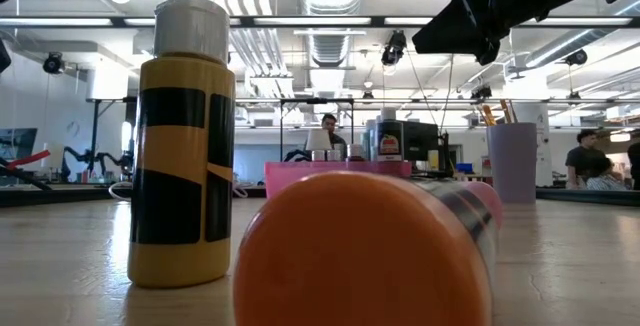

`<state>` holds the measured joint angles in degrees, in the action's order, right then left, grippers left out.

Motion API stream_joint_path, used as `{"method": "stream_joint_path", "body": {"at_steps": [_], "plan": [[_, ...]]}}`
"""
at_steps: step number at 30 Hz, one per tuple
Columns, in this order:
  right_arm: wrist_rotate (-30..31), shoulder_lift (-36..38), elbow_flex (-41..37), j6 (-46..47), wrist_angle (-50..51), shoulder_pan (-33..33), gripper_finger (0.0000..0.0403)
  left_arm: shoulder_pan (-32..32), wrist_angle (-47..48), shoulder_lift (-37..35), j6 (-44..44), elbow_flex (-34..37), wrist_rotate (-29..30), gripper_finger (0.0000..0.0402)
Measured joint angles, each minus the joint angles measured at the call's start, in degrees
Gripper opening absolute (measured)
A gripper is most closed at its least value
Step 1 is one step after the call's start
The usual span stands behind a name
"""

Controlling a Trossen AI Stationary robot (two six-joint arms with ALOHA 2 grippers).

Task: Pick & Place Paint Supplies
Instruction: Put the pink black paint bottle into the pink bin

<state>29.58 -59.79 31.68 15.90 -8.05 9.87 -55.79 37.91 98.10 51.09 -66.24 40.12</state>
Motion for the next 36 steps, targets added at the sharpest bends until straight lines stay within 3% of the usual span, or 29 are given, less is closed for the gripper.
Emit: {"method": "stream_joint_path", "body": {"at_steps": [9,18,22,26,36], "plan": [[0.00,0.00,0.00,0.00,0.00,0.00,0.0138,0.20,-0.89,-0.04,-0.72,0.44,0.09,0.0196],[0.00,0.00,0.02,0.00,0.05,-0.01,0.0148,1.07,-11.53,-3.39,-4.84,6.82,-0.48,0.0122],[0.00,0.00,0.01,-0.01,0.07,0.00,0.0141,2.01,-12.42,-5.01,-6.11,8.33,-1.59,0.0121],[0.00,0.00,0.01,-0.01,0.07,-0.01,0.0126,3.09,-11.81,-7.04,-11.72,8.52,-1.53,0.0125],[0.00,0.02,-0.30,-0.03,0.17,-0.01,0.0085,11.64,-8.36,-17.39,-29.18,8.46,6.56,0.0127]]}}
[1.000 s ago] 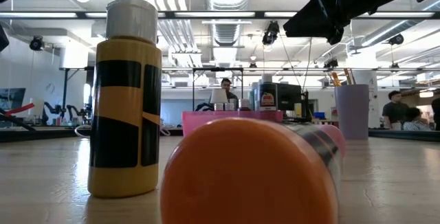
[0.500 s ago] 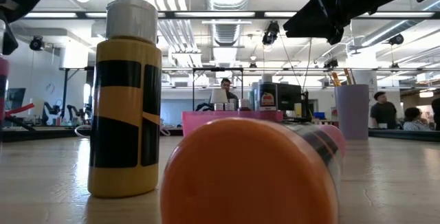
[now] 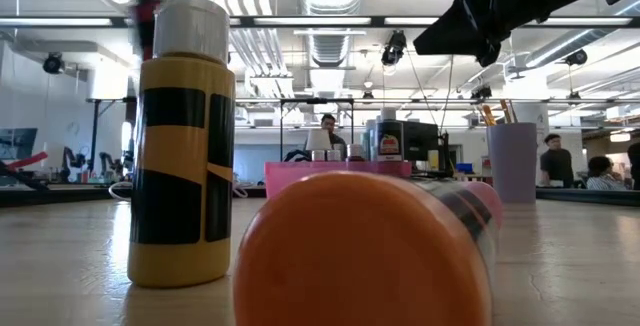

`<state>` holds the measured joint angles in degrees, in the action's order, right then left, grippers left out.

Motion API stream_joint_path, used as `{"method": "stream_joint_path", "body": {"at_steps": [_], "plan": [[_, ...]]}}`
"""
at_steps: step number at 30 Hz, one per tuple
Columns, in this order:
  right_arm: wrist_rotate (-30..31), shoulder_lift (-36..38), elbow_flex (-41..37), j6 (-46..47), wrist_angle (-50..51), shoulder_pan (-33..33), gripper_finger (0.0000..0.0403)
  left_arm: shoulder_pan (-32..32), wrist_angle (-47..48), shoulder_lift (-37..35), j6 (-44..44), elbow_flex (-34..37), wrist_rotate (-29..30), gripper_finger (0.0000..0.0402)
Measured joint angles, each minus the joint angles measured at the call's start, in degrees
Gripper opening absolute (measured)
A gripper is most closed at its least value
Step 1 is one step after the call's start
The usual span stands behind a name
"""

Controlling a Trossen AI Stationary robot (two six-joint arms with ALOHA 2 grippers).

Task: Pick & Place Paint Supplies
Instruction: Put the pink black paint bottle into the pink bin

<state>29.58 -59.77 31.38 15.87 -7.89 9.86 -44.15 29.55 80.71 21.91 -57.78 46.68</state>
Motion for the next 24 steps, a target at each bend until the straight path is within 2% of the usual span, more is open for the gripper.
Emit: {"method": "stream_joint_path", "body": {"at_steps": [5,10,12,17,24], "plan": [[0.51,0.00,-1.62,-0.45,-0.06,-0.01,0.0066,7.07,-0.05,-4.69,-8.22,0.00,6.30,0.0127],[3.44,0.00,-3.30,-0.46,-0.04,-0.01,0.0052,17.47,-4.86,-6.88,-15.83,0.00,6.22,0.0126],[5.07,0.00,-3.37,-0.45,-0.07,-0.05,0.0048,22.11,-8.57,-6.88,-19.69,0.00,2.66,0.0127],[5.38,0.04,-2.81,-0.87,-0.24,0.00,0.0043,33.84,-17.92,-5.49,-26.76,0.00,-10.84,0.0126],[5.49,0.02,-2.76,-1.51,-0.19,-0.01,0.0060,48.36,-26.99,-3.56,-30.68,0.00,-24.20,0.0126]]}}
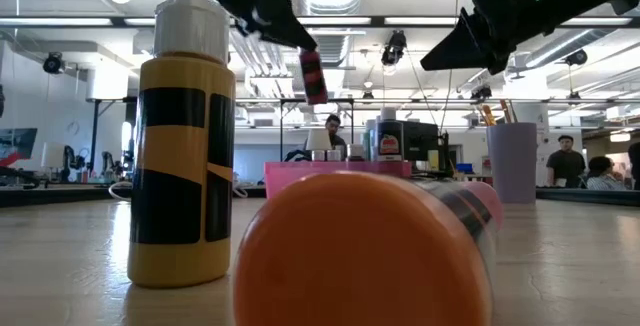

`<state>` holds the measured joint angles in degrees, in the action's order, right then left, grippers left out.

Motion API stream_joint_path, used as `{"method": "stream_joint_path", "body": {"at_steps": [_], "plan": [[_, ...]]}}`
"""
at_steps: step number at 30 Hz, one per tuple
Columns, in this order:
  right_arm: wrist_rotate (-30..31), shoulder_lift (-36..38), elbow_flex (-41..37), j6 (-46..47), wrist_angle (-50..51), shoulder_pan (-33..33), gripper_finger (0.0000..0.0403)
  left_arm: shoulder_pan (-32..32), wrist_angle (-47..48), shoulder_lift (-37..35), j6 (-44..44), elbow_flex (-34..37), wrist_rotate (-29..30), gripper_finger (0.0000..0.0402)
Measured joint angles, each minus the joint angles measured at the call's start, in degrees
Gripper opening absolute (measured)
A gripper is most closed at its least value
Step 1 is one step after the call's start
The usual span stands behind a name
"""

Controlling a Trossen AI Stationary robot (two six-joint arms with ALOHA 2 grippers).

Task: Pick & Place Paint Supplies
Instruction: Put the pink black paint bottle into the pink bin

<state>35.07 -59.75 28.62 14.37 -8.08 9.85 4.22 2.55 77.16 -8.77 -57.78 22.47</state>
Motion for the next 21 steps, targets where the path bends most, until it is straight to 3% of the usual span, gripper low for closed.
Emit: {"method": "stream_joint_path", "body": {"at_steps": [4,9,14,21], "plan": [[0.43,0.00,0.02,-2.41,-0.14,-0.02,0.0074,7.14,-3.43,1.12,0.60,0.00,-5.35,0.0126],[5.78,0.04,0.04,-3.03,-0.48,-0.02,0.0091,14.73,-6.87,3.88,2.93,0.00,-11.68,0.0126],[11.64,0.07,0.63,-3.10,-0.55,-0.51,0.0103,19.87,-11.30,8.30,4.32,-0.36,-16.51,0.0126],[11.72,0.13,2.80,-3.05,-0.48,-4.14,0.0116,24.70,-13.56,16.39,4.45,-3.96,-19.56,0.0127]]}}
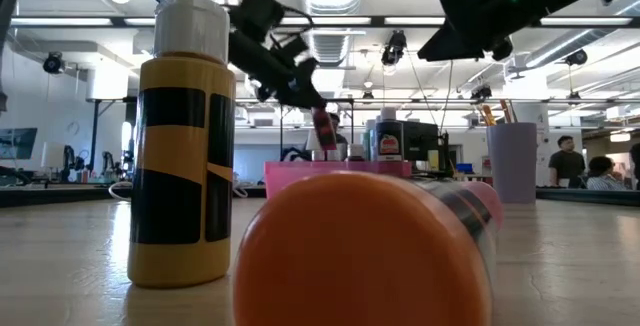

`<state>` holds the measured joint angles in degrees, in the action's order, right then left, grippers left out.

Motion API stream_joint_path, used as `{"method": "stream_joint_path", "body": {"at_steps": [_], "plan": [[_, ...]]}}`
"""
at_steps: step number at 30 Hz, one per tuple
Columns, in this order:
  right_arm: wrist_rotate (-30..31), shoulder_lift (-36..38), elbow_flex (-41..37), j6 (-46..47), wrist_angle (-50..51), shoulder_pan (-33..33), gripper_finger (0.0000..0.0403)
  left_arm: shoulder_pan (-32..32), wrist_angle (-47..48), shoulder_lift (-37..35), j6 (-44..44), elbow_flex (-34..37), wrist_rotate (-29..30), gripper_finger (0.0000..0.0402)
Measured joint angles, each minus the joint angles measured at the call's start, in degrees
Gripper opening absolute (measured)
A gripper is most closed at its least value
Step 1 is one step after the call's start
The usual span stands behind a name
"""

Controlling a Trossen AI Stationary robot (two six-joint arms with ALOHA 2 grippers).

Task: Pick & Place Paint Supplies
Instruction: Put the pink black paint bottle into the pink bin

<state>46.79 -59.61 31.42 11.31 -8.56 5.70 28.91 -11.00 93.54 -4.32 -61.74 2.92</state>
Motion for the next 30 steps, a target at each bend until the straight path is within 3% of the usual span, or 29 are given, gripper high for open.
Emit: {"method": "stream_joint_path", "body": {"at_steps": [10,17,30], "plan": [[-0.17,0.00,0.10,-2.94,0.17,-4.44,0.0138,3.05,0.20,10.71,0.00,-6.69,-2.01,0.0126],[-0.27,-0.01,0.09,-4.48,0.15,-7.86,0.0146,3.05,0.03,13.59,0.00,-7.91,-1.99,0.0126],[-0.48,-0.02,0.09,-4.01,-0.02,-10.81,0.0102,3.03,0.69,13.68,-0.02,-7.62,-1.84,0.0126]]}}
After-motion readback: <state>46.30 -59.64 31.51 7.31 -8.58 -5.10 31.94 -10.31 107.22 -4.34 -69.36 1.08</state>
